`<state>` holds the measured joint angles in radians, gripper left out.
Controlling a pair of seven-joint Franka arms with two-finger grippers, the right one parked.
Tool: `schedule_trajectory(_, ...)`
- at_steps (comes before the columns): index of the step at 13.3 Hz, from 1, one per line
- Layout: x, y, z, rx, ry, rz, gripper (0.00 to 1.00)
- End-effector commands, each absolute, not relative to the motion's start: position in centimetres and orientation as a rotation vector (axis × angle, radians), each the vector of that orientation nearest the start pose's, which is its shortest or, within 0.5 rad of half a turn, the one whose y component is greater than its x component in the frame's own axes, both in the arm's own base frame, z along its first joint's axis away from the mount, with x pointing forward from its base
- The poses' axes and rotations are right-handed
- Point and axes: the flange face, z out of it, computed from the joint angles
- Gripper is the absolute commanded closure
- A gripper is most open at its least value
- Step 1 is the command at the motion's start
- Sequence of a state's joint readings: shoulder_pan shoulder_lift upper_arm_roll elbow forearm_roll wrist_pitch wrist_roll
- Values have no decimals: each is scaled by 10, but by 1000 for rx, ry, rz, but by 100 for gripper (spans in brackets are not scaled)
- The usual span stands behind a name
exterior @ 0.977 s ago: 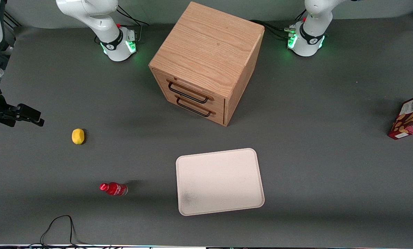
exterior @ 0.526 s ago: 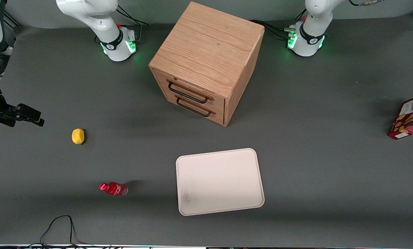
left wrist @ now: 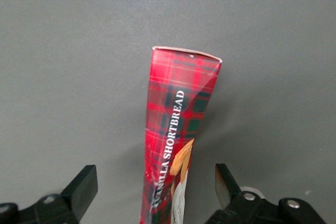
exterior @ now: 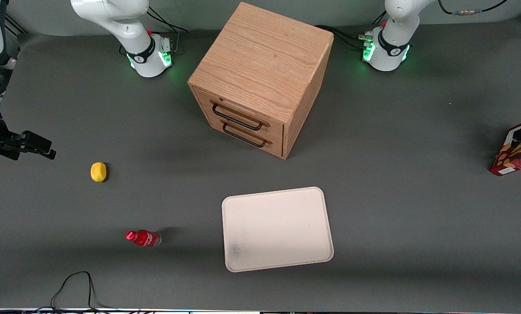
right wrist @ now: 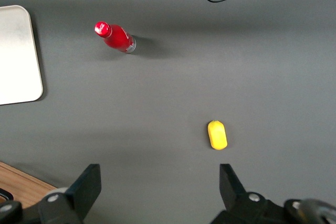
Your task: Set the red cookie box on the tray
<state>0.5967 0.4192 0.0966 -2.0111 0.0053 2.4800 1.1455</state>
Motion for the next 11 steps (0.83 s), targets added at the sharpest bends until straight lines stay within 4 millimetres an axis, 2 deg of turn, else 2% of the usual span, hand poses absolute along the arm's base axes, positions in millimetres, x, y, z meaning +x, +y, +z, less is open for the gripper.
schedule_trajectory(1, 461, 389, 248, -2994, 711, -29, 0)
schedule_trajectory(5, 460, 388, 243, -3001, 710, -23, 0)
schedule_trajectory(6, 460, 388, 243, -3001, 707, -26, 3)
schedule_trajectory(7, 460, 389, 244, -3005, 694, -46, 59)
schedule_trajectory(8, 458, 388, 241, -3006, 717, -51, 100)
schedule_trajectory(11, 456, 391, 241, -3000, 736, -61, 100)
